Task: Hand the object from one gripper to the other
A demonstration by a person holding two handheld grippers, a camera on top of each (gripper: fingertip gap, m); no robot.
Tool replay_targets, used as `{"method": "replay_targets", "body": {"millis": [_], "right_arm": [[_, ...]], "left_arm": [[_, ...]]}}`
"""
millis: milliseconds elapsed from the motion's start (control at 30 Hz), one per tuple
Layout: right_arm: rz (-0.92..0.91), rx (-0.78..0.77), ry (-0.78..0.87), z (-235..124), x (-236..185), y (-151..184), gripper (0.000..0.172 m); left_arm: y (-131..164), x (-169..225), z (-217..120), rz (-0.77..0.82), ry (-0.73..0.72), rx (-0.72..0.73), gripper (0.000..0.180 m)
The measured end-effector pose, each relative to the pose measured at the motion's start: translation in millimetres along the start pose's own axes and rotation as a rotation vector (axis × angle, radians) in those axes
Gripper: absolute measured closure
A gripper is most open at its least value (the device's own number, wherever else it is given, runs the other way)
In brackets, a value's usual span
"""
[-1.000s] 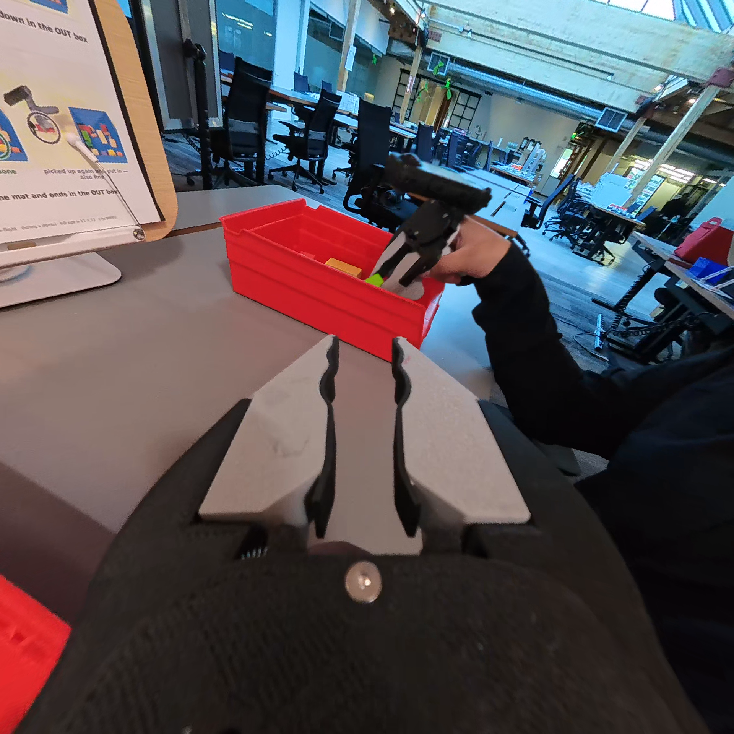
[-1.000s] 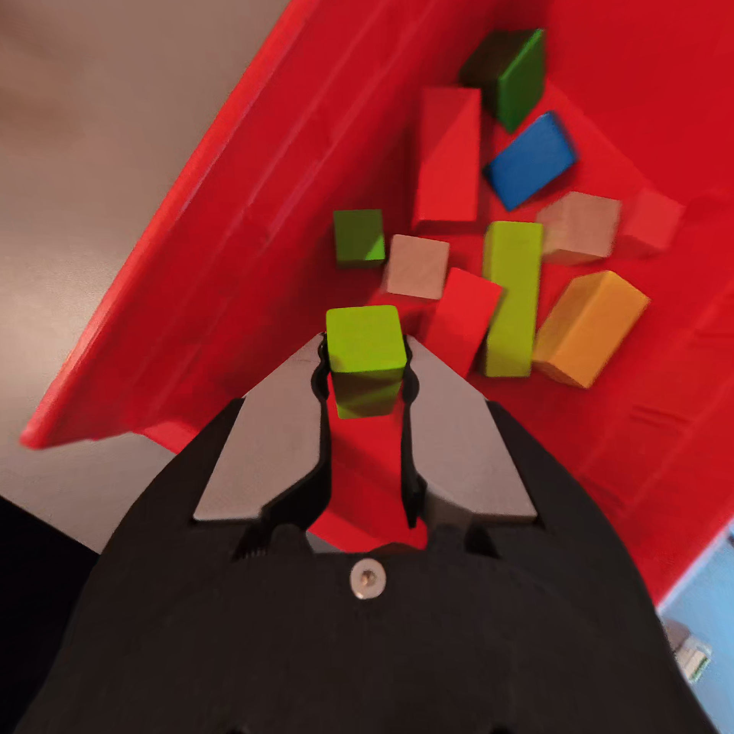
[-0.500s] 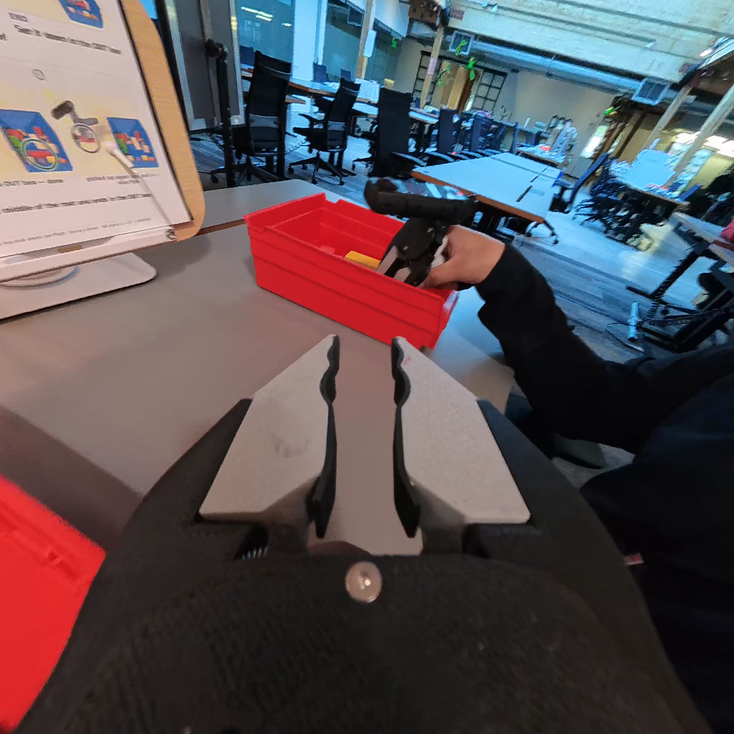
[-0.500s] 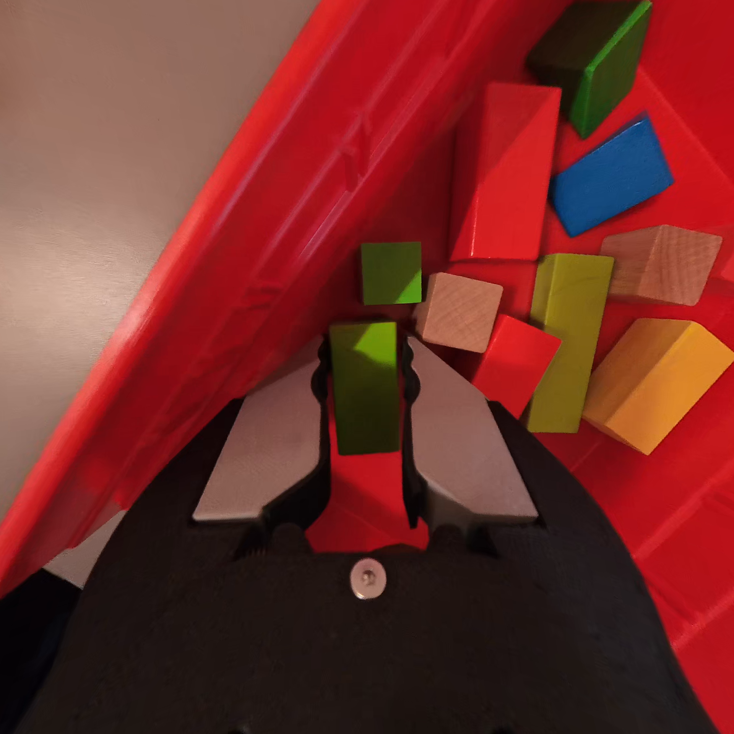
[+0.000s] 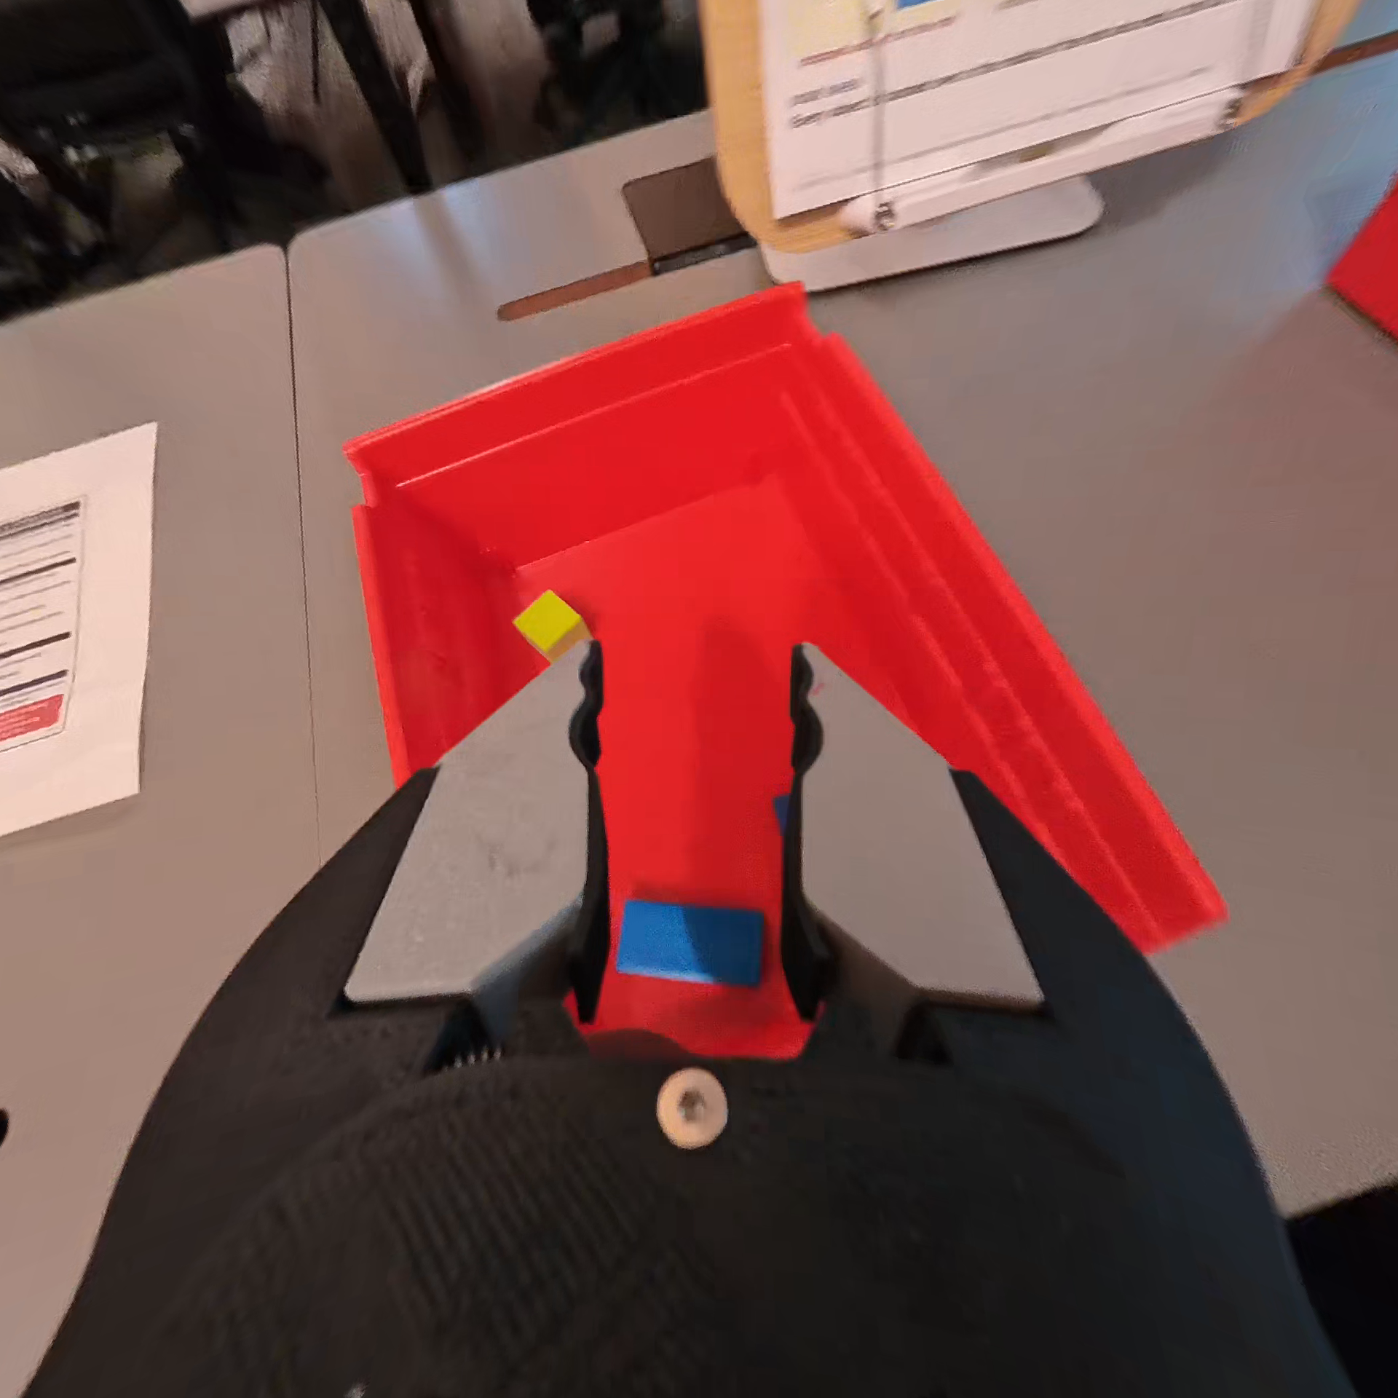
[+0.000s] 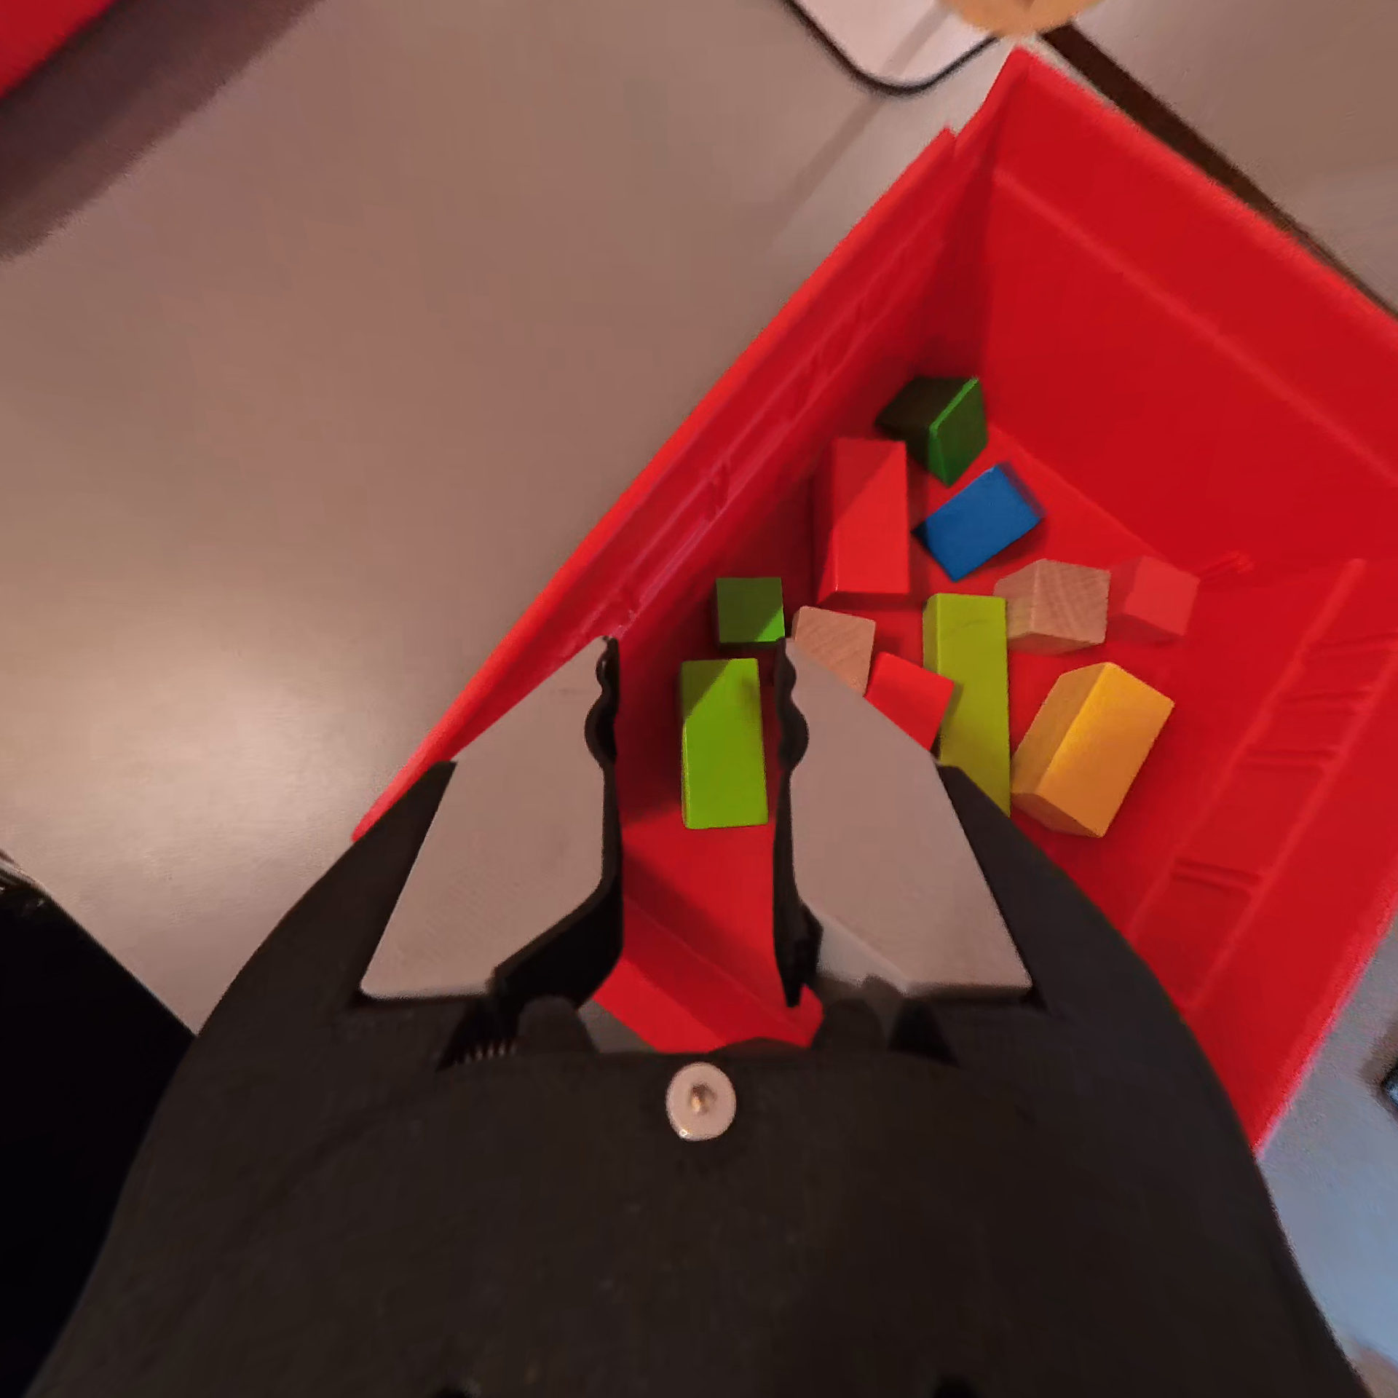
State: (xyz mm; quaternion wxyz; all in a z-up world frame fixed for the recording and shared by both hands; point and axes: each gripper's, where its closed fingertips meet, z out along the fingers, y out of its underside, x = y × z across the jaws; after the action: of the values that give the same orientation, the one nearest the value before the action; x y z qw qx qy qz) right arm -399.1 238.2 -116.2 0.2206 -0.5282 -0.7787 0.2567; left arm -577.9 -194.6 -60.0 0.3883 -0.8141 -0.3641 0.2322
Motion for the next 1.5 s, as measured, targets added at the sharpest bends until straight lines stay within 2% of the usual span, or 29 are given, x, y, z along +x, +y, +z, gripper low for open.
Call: {"method": "replay_targets", "body": {"millis": [100, 200, 267, 300, 367, 400, 533, 600, 667, 767, 900, 1000, 1100, 1167, 1233, 1367, 1433, 1500], "right_arm": [[-0.006, 0.033, -0.003, -7.6, -3.2, -5.3, 0.136], [-0.018, 0.043, -0.004, -11.7, -5.4, -5.8, 0.136], [-0.019, 0.053, -0.004, -14.1, -5.4, -6.4, 0.137], [-0.019, 0.059, -0.005, -15.1, -5.2, -7.0, 0.137], [-0.019, 0.067, -0.008, -16.0, -4.3, -8.0, 0.137], [-0.018, 0.068, -0.008, -15.9, -3.5, -8.1, 0.137], [-0.019, 0.07, -0.011, -14.9, -1.5, -8.2, 0.137], [-0.024, 0.072, -0.009, -15.4, -1.3, -8.4, 0.137], [-0.026, 0.082, -0.008, -17.1, -1.6, -10.1, 0.137], [-0.033, 0.091, -0.011, -19.2, -4.1, -12.0, 0.137], [-0.05, 0.089, -0.01, -19.5, -8.6, -13.1, 0.137], [-0.076, 0.091, 0.001, -19.4, -11.2, -14.4, 0.137], [-0.083, 0.089, -0.002, -17.9, -14.2, -15.5, 0.137], [-0.089, 0.085, -0.006, -16.2, -16.7, -16.1, 0.137], [-0.102, 0.078, -0.009, -14.5, -19.8, -16.1, 0.138], [-0.112, 0.075, -0.014, -12.7, -23.9, -17.1, 0.138], [-0.117, 0.081, -0.025, -12.3, -26.9, -18.7, 0.138], [-0.124, 0.101, -0.068, -12.5, -36.1, -22.7, 0.138]], "left_arm": [[5.3, -18.6, 45.1, -0.04, 0.047, -0.199, 0.128], [20.9, -49.1, 86.9, 0.024, -0.028, -0.396, 0.129], [36.0, -57.7, 106.9, 0.002, -0.031, -0.519, 0.128], [41.7, -55.6, 114.8, -0.034, -0.006, -0.561, 0.13], [48.2, -54.5, 126.8, -0.092, 0.01, -0.607, 0.149], [49.2, -55.4, 131.6, -0.104, 0.005, -0.613, 0.157], [53.0, -58.1, 139.3, -0.107, -0.018, -0.639, 0.162], [53.6, -57.0, 137.1, -0.122, -0.019, -0.659, 0.159], [52.5, -65.7, 132.8, -0.089, -0.084, -0.675, 0.15], [45.6, -65.9, 129.5, -0.07, -0.102, -0.647, 0.149], [59.6, -73.8, 129.4, -0.098, -0.15, -0.701, 0.135], [70.5, -80.9, 131.5, -0.097, -0.207, -0.728, 0.137], [76.1, -75.5, 139.3, -0.136, -0.179, -0.717, 0.132], [79.0, -73.5, 144.6, -0.163, -0.154, -0.707, 0.137], [77.2, -72.0, 148.8, -0.183, -0.13, -0.678, 0.148], [74.7, -69.5, 146.1, -0.071, -0.123, -0.671, 0.15], [60.7, -61.5, 141.7, -0.016, -0.111, -0.608, 0.151], [33.2, -43.1, 129.5, 0.061, -0.084, -0.485, 0.151]]}}
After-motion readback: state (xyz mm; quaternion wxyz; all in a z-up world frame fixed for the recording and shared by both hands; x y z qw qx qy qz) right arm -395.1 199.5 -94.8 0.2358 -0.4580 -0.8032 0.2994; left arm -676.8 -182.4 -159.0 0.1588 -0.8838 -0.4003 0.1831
